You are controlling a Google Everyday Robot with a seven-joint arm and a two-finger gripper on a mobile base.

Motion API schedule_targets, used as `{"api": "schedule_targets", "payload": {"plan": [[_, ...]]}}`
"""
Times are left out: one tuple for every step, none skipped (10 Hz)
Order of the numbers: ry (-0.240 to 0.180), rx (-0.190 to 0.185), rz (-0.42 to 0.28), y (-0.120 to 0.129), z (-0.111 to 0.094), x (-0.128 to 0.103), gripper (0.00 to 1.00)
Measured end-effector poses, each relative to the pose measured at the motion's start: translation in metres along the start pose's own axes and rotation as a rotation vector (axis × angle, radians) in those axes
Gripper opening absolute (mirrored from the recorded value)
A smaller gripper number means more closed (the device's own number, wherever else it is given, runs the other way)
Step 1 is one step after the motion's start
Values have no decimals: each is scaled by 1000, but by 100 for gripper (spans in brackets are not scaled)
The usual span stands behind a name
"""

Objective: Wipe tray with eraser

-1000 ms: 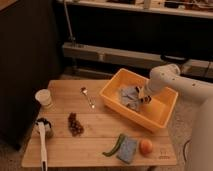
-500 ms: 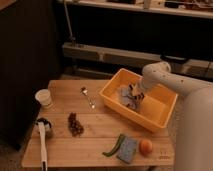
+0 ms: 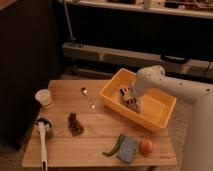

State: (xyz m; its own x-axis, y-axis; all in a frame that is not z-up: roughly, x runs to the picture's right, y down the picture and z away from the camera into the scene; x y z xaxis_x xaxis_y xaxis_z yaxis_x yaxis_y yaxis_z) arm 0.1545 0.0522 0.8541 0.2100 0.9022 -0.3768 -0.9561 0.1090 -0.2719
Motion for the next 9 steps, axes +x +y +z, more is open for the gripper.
{"api": "schedule_targets", "payload": {"plan": [[-2, 2, 1, -1, -6, 5, 0], [-4, 10, 10, -11, -14, 12, 0], [-6, 15, 19, -24, -21, 18, 0], [-9, 32, 36, -45, -31, 27, 0], [-9, 50, 55, -65, -38, 36, 0], [-13, 68, 82, -87, -43, 44, 0], [-14, 85, 110, -107, -45, 49, 0], [-19, 98, 140, -124, -43, 46, 0], [-21, 104, 159, -134, -40, 41, 0]]}}
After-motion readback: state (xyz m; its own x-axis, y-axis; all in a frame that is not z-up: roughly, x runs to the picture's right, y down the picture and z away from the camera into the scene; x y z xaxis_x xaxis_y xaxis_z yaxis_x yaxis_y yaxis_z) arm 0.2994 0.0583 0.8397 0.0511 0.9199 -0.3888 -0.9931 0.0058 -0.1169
